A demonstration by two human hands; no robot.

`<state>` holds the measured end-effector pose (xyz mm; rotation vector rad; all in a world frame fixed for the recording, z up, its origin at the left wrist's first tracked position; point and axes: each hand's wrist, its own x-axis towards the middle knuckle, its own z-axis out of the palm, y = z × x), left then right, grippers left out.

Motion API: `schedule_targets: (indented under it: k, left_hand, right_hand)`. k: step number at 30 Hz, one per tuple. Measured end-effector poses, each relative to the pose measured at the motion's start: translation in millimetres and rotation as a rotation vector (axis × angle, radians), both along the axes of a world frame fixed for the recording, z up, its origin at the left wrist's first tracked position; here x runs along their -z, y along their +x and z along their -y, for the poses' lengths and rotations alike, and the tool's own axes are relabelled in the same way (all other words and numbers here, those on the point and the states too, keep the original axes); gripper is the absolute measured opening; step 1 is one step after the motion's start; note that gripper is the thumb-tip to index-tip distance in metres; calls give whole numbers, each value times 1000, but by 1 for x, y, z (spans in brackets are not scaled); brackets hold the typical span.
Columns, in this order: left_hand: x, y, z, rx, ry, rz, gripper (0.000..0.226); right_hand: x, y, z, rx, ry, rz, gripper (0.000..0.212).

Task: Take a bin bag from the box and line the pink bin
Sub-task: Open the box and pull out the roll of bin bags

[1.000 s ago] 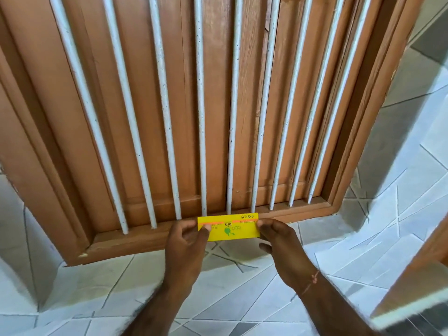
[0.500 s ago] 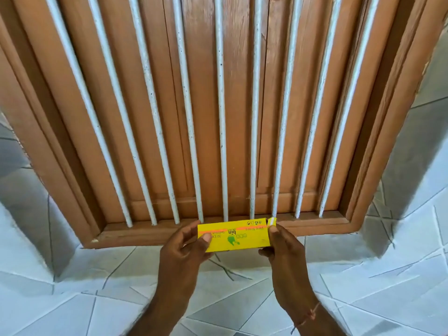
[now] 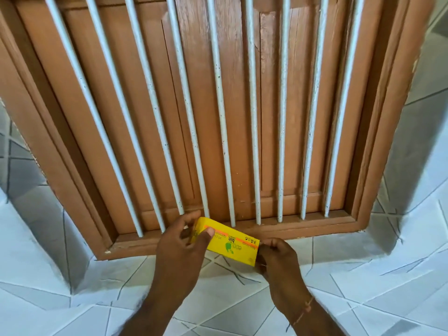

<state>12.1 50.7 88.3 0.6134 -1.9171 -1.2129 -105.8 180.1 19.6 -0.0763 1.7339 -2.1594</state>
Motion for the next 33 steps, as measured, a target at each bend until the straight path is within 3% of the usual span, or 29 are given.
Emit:
schedule_targets:
  k: [4, 6, 12, 15, 19, 23, 26, 29, 33]
  left_hand:
    - [-32, 0, 0, 82, -273, 38, 34]
    - [-49, -3, -1, 143, -399, 33, 34]
    - [-76, -6, -3, 243, -603, -17, 32]
    - [-85, -3, 7, 226, -550, -58, 29]
    - [-89, 9, 43, 101, -375, -149, 25]
    - [-24, 27, 108, -123, 59, -162, 13]
    - [44, 30, 129, -191, 369, -53, 8]
    - [85, 16, 126, -260, 393, 72, 16]
    - [85, 8, 114, -348, 197, 94, 12]
  right_hand:
    - [-9, 20, 15, -174, -492, 442, 27]
    - [-9, 26, 24, -178, -623, 577, 40]
    - [-15, 33, 36, -243, -790, 662, 51]
    - [-14, 31, 37, -272, -759, 666, 50]
    - [-9, 25, 33, -223, -673, 610, 34]
    - [-10, 10, 13, -93, -592, 485, 25]
    - [-11, -4, -6, 0, -523, 385, 17]
    - [-13, -9, -16, -41, -464, 293, 13]
    - [-9, -7, -10, -100, -327, 154, 12]
